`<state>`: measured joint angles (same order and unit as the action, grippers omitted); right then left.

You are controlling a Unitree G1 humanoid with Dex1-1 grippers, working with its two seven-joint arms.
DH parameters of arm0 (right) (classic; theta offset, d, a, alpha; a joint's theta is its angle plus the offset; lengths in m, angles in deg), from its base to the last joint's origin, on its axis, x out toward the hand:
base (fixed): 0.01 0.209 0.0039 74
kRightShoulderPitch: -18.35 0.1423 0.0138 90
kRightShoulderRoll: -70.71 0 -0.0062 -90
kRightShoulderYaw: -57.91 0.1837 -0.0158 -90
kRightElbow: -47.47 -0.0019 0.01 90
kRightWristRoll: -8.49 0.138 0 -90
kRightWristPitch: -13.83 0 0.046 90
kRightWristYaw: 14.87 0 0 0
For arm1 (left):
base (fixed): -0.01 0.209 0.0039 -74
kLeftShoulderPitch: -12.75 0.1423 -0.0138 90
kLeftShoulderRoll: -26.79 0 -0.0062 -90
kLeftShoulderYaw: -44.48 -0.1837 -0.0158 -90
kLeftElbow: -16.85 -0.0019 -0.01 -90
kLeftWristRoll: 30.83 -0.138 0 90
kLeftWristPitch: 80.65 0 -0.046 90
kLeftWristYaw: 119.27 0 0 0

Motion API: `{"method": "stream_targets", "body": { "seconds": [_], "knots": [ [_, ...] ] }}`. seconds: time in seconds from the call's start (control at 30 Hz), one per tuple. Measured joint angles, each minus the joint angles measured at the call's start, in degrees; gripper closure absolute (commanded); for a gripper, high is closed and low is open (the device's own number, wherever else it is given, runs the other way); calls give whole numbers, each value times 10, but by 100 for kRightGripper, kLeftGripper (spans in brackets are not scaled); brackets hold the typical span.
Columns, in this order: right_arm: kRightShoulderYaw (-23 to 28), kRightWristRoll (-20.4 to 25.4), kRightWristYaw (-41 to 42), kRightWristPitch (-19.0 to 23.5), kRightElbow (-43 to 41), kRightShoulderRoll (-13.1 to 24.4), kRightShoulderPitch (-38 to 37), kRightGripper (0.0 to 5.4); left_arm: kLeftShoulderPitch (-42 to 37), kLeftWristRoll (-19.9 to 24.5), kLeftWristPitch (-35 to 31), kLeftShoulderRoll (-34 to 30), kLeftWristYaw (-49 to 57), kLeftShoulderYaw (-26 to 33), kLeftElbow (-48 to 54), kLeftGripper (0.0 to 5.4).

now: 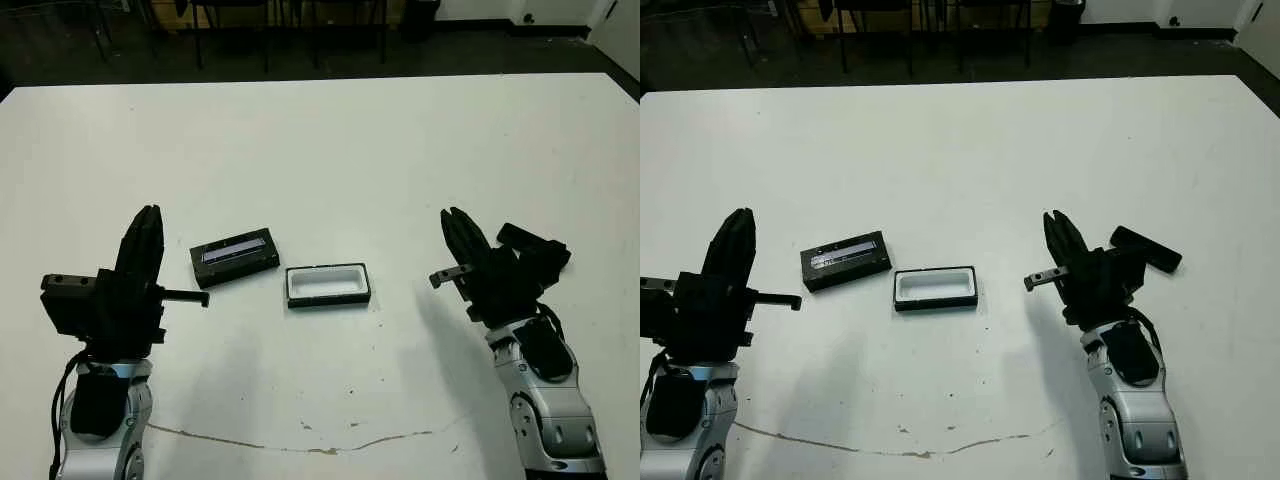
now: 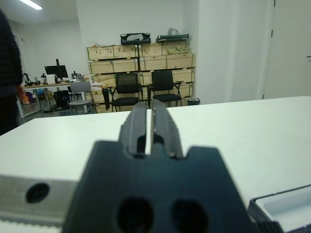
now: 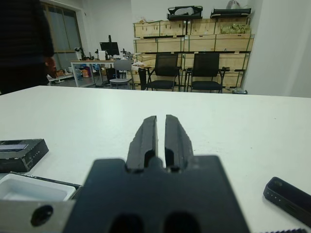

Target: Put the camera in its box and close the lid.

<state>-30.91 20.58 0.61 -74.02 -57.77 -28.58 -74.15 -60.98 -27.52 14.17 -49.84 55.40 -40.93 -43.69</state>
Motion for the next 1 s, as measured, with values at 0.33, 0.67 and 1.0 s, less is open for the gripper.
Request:
{"method": "stream_targets", "body": {
  "seconds": [0.33,0.67,1.0],
  "knots": [
    [0,-9,-2,3,13,4,22,540,-3,-1,11,1,4,3,-24,537],
    [78,30,71,12,67,108,89,540,1,1,12,2,7,2,-22,537],
    [126,62,279,-6,302,297,257,448,8,2,16,3,6,0,-19,540]
  ]
}}
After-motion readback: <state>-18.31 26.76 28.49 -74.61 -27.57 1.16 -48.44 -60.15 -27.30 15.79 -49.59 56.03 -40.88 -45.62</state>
